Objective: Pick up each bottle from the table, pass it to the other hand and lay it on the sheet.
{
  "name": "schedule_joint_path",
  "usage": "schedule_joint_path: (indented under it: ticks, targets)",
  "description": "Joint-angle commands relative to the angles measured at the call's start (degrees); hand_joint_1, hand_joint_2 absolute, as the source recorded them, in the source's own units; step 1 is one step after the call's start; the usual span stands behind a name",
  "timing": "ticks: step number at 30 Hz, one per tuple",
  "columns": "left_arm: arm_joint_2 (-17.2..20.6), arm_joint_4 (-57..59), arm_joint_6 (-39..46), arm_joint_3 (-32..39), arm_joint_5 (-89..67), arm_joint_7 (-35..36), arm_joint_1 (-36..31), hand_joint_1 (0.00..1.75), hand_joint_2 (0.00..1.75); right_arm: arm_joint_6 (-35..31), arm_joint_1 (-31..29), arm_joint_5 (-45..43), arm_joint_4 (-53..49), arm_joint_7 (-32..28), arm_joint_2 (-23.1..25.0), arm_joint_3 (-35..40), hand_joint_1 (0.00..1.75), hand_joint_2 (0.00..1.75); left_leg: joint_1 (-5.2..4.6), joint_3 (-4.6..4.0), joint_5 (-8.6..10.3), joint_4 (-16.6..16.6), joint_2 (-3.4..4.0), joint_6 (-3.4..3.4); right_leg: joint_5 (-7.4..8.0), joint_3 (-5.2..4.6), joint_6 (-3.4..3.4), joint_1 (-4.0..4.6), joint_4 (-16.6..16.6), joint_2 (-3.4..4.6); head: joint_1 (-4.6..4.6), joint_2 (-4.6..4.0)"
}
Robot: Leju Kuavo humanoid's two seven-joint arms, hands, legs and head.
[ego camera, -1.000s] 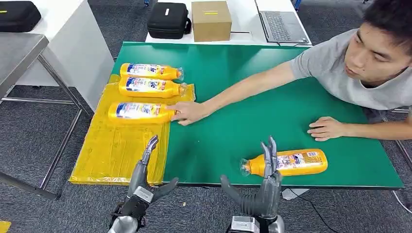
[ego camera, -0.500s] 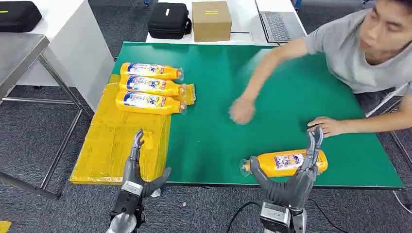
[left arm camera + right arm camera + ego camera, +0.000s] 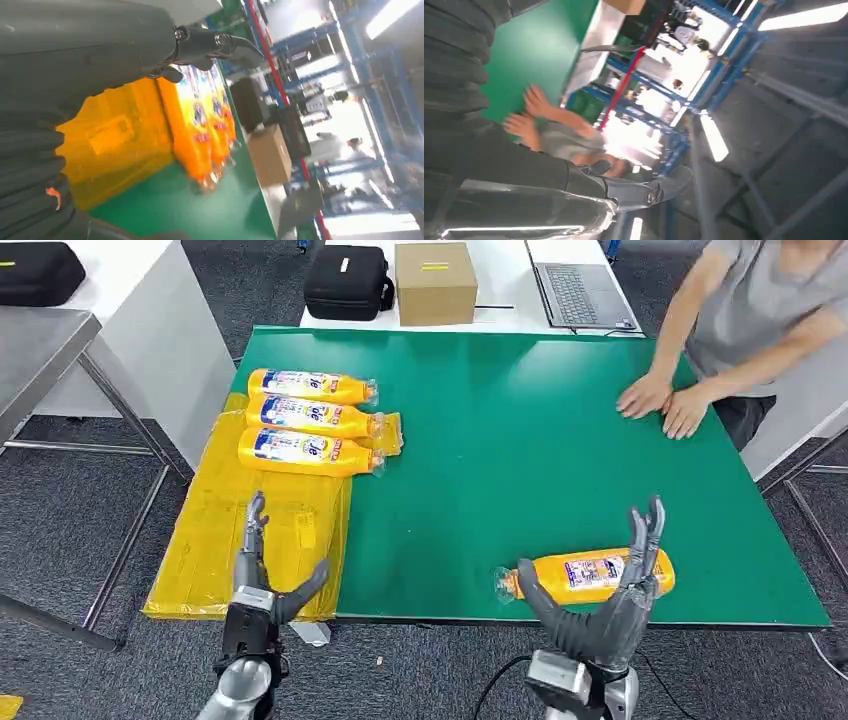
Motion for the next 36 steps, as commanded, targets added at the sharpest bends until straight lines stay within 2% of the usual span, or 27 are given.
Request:
schedule_joint_path:
  ticks: [1, 3, 7, 9, 11, 15, 18, 25, 27, 30, 31, 32, 36]
  targets:
    - [1.33, 12.10, 2.70, 3.83, 2.96, -0.31, -7.67, 0.00, 1.75, -0.02, -0.40, -0.11, 8.53, 0.00, 1.65, -8.74, 0.00, 1.75, 0.04, 0.49, -0.10, -0.12, -0.10, -0.12, -0.16, 0.51, -0.11, 0.06, -0.08, -0.18, 0.00, 0.00]
    - [1.29, 12.79, 3.37, 4.33, 3.31, -0.31, -8.36, 0.00, 1.75, -0.02, -0.23, 3.68, 7.80, 0.00, 2.53, -10.83, 0.00, 1.75, 0.02, 0.41, -0.08, -0.11, -0.10, -0.11, -0.15, 0.40, -0.10, 0.03, -0.06, -0.17, 0.02, 0.00]
    - [1.29, 12.79, 3.37, 4.33, 3.31, -0.31, -8.36, 0.00, 1.75, -0.02, -0.23, 3.68, 7.80, 0.00, 2.53, -10.83, 0.00, 1.75, 0.04, 0.38, -0.12, -0.08, 0.02, -0.09, -0.13, 0.36, -0.09, 0.05, -0.05, -0.05, 0.00, 0.00]
    - [1.11, 13.07, 3.90, 4.70, 3.14, -0.31, -8.27, 0.00, 1.75, -0.02, 0.34, 9.17, 4.83, 0.00, 3.61, -13.19, 0.00, 1.75, 0.03, 0.36, -0.11, -0.08, 0.02, -0.08, -0.12, 0.35, -0.07, 0.04, -0.05, -0.05, 0.00, 0.00]
    - [1.42, 13.01, 4.89, 5.18, 2.16, -0.31, -7.93, 0.00, 1.75, -0.02, 1.75, 14.25, 2.16, 0.00, 3.07, -13.95, 0.00, 1.75, 0.00, 0.29, -0.10, -0.05, -0.04, -0.07, -0.14, 0.28, -0.06, 0.01, 0.00, -0.10, 0.00, 0.00]
    - [2.33, 10.88, 4.29, 7.63, 3.10, -0.31, -5.60, 0.00, 1.75, -0.02, 2.17, 19.67, 6.98, 0.00, -0.05, -14.39, 0.00, 1.75, 0.03, 0.49, -0.19, -0.06, 0.01, -0.10, -0.21, 0.48, -0.09, 0.05, -0.04, -0.07, -0.02, 0.00]
    - [2.33, 10.88, 4.29, 7.63, 3.10, -0.31, -5.60, 0.00, 1.75, -0.02, 2.17, 19.67, 6.98, 0.00, -0.05, -14.39, 0.00, 1.75, 0.05, 0.57, -0.24, -0.09, 0.17, -0.12, -0.19, 0.53, -0.10, 0.07, -0.08, 0.08, -0.02, 0.00]
    - [2.33, 10.88, 4.29, 7.63, 3.10, -0.31, -5.60, 0.00, 1.75, -0.02, 2.17, 19.67, 6.98, 0.00, -0.05, -14.39, 0.00, 1.75, 0.02, 0.20, -0.08, -0.06, 0.06, -0.07, -0.06, 0.18, -0.06, 0.03, -0.05, 0.02, 0.00, 0.00]
    - [2.17, 10.31, 2.95, 8.87, 3.23, -0.31, -4.93, 0.00, 1.75, -0.02, 1.99, 24.68, 8.34, 0.00, -0.83, -15.30, 0.00, 1.75, 0.03, 0.49, -0.24, -0.02, 0.08, -0.13, -0.23, 0.46, -0.11, 0.05, 0.00, -0.02, 0.00, 0.00]
    - [1.99, 8.10, 1.86, 10.57, 2.97, -0.31, -2.79, 0.00, 1.75, -0.02, 3.69, 26.34, 6.30, 0.00, -2.98, -16.46, 0.00, 1.75, 0.02, 0.29, -0.11, -0.09, 0.08, -0.06, -0.09, 0.27, -0.05, 0.03, -0.09, 0.03, 0.00, 0.00]
    - [1.86, 7.39, 1.84, 10.80, 2.61, -0.31, -2.62, 0.00, 1.75, -0.02, 4.26, 26.95, 4.91, 0.00, -3.34, -16.87, 0.00, 1.75, 0.03, 0.49, -0.23, -0.06, 0.11, -0.10, -0.20, 0.45, -0.08, 0.05, -0.06, 0.03, 0.00, 0.00]
    - [1.70, 6.49, 1.99, 11.10, 2.53, -0.31, -2.66, 0.00, 1.75, -0.02, 4.84, 26.46, 3.18, 0.00, -3.91, -17.18, 0.00, 1.75, 0.01, 0.22, -0.11, -0.06, 0.04, -0.05, -0.10, 0.21, -0.04, 0.02, -0.05, -0.01, 0.00, -0.02]
    - [1.19, 5.33, 1.27, 11.72, 2.39, -0.31, -3.07, 0.00, 1.75, -0.02, 6.56, 19.67, 3.11, 0.81, -6.34, -14.79, 0.00, 1.75, 0.01, 0.20, -0.14, 0.01, -0.08, -0.06, -0.17, 0.21, -0.05, 0.02, 0.02, -0.14, 0.00, -0.02]
